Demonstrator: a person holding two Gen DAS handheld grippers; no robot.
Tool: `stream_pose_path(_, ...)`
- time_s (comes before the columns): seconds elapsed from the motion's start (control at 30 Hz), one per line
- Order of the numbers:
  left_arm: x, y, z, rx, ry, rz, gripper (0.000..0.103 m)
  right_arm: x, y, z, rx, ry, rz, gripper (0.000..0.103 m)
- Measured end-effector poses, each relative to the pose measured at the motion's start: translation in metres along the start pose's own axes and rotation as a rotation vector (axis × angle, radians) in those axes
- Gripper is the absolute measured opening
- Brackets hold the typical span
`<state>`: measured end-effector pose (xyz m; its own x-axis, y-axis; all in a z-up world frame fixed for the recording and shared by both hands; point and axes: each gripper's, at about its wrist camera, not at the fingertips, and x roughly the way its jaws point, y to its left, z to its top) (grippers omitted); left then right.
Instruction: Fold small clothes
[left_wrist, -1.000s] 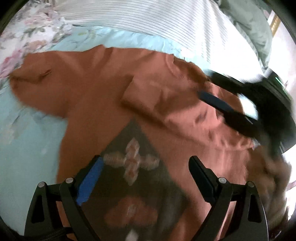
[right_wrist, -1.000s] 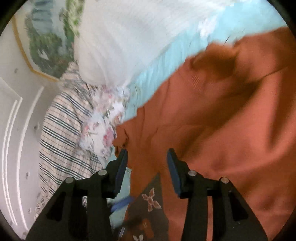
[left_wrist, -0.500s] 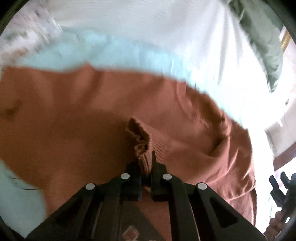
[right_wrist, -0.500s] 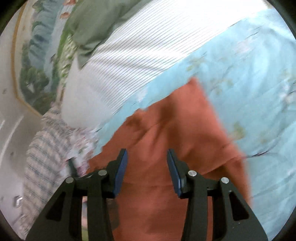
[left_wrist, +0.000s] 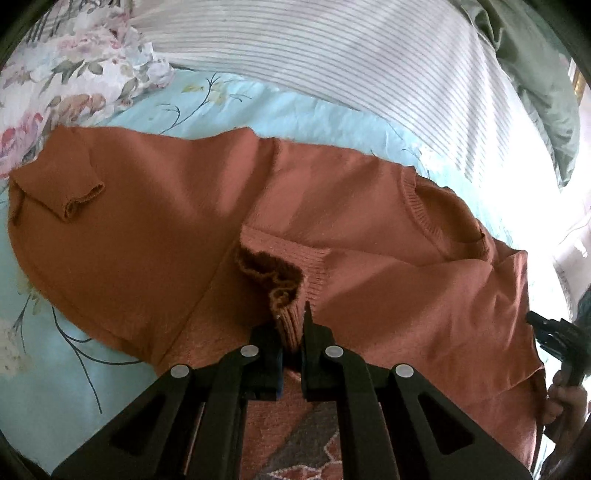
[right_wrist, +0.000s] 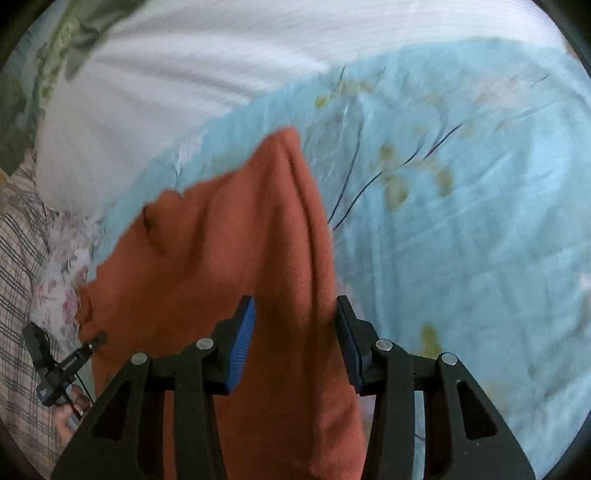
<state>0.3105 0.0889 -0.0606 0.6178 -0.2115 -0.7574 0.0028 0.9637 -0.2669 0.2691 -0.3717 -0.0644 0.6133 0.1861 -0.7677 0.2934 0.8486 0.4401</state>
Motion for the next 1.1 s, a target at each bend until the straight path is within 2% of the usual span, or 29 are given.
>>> stream_pose_path(0.03,-0.002,-0.002,-0.001,0.002,-0.002,-0.001,0.005,0.003,0.000,-0.001,-0.019,0.010,-0.014,0.011)
stream_pose_path(0.13,-0.007,-0.013,0.003,0.020,-0.015,-0.043,0.005,-0.016,-0.002,0.003,-0.057,-0.051,-0.046,0.010)
stream_pose_path(0.2,-0.005,-0.024,0.005,0.040,-0.018,-0.077,0.005,-0.031,-0.019,0.008,-0.025,-0.087,-0.043,0.010)
stream_pose_path(0.33,0.009,-0.034,-0.001,0.054,-0.003,-0.036,0.005,-0.019,-0.035,0.006,0.023,-0.041,-0.033,0.012)
stream_pose_path(0.37,0.011,-0.033,-0.003,0.048,0.005,-0.028,0.005,-0.019,-0.035,0.005,0.028,-0.037,-0.052,0.013)
stream_pose_path(0.4,0.011,-0.030,-0.004,0.044,0.008,-0.029,0.005,-0.025,-0.031,0.004,0.032,-0.057,-0.106,0.016)
stream_pose_path(0.43,0.009,-0.028,-0.006,0.042,0.007,-0.036,0.006,-0.036,-0.022,0.001,0.021,-0.104,-0.165,0.018)
stream_pose_path(0.47,0.009,-0.027,-0.007,0.043,0.006,-0.037,0.007,-0.045,-0.015,-0.002,0.010,-0.142,-0.182,0.018)
stream_pose_path(0.5,0.009,-0.026,-0.008,0.044,0.008,-0.037,0.007,-0.052,0.001,-0.008,-0.020,-0.170,-0.140,0.018)
stream_pose_path(0.53,0.009,-0.026,-0.008,0.043,0.011,-0.038,0.007,-0.052,0.011,-0.011,-0.046,-0.160,-0.098,0.019)
stream_pose_path(0.6,0.010,-0.026,-0.008,0.040,0.017,-0.032,0.007,-0.036,0.035,-0.021,-0.110,-0.074,-0.016,0.020)
stream_pose_path(0.63,0.009,-0.025,-0.008,0.037,0.015,-0.031,0.008,-0.026,0.040,-0.025,-0.119,-0.036,-0.019,0.020)
stream_pose_path(0.67,0.005,-0.022,-0.009,0.032,0.010,-0.023,0.011,-0.017,0.039,-0.029,-0.122,-0.014,-0.063,0.020)
stream_pose_path(0.7,0.001,-0.018,-0.010,0.029,0.003,-0.010,0.012,-0.012,0.031,-0.032,-0.114,-0.014,-0.139,0.020)
stream_pose_path(0.73,-0.005,-0.013,-0.011,0.027,-0.006,0.009,0.014,-0.014,0.021,-0.032,-0.084,-0.029,-0.167,0.018)
stream_pose_path(0.8,-0.022,0.007,-0.011,0.021,-0.043,0.074,0.014,-0.029,0.003,-0.033,0.018,-0.067,-0.135,0.020)
stream_pose_path(0.87,-0.038,0.031,-0.008,-0.006,-0.075,0.117,0.014,-0.048,0.004,-0.037,0.035,-0.105,-0.122,0.023)
stream_pose_path(0.9,-0.043,0.041,-0.005,-0.024,-0.084,0.120,0.013,-0.059,0.007,-0.041,0.027,-0.120,-0.077,0.029)
stream_pose_path(0.93,-0.049,0.051,-0.003,-0.044,-0.091,0.124,0.016,-0.066,0.011,-0.045,0.018,-0.127,-0.039,0.038)
stream_pose_path(0.97,-0.055,0.063,0.001,-0.065,-0.099,0.133,0.025,-0.073,0.017,-0.050,0.006,-0.130,-0.010,0.040)
stream_pose_path(1.0,-0.058,0.072,0.005,-0.081,-0.106,0.142,0.031,-0.077,0.024,-0.055,-0.012,-0.129,0.012,0.042)
stream_pose_path(1.07,-0.064,0.089,0.013,-0.112,-0.120,0.183,0.052,-0.081,0.039,-0.065,-0.042,-0.117,0.048,0.042)
stream_pose_path(1.1,-0.065,0.096,0.018,-0.127,-0.119,0.206,0.057,-0.078,0.046,-0.071,-0.053,-0.104,0.074,0.042)
